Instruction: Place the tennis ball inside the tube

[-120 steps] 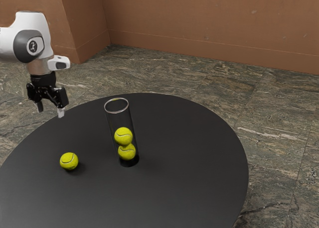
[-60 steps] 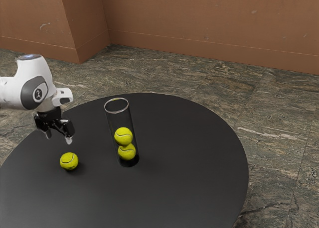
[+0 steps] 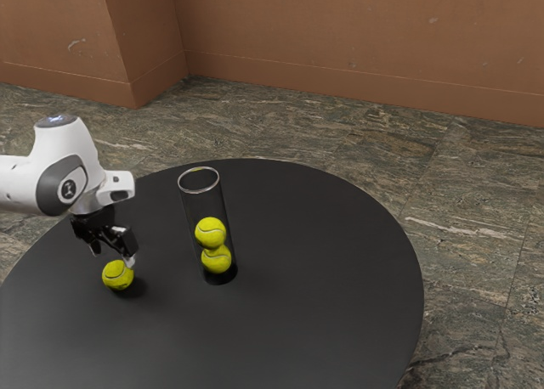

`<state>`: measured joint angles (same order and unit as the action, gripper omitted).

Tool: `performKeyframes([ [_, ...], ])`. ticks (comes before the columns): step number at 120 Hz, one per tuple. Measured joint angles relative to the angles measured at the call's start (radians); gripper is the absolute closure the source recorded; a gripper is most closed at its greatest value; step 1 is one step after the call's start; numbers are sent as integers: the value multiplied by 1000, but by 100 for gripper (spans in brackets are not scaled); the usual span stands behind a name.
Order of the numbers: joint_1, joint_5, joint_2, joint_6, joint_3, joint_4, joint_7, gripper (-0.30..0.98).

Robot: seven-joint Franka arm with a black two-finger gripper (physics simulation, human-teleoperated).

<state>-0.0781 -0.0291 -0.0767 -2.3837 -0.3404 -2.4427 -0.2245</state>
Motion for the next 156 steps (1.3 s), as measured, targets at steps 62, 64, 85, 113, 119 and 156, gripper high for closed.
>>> performKeyframes([
  [62,-5,-62,12,33,-39,6,-6,0],
  [64,-3,-64,20,36,-41,12,-6,0],
  [85,18,-67,109,51,-47,73,-9,0],
  [113,-11,-35,118,61,-47,98,-11,0],
  [119,-17,-17,118,62,-46,95,-11,0],
  [156,-8,35,194,46,-45,95,-13,0],
])
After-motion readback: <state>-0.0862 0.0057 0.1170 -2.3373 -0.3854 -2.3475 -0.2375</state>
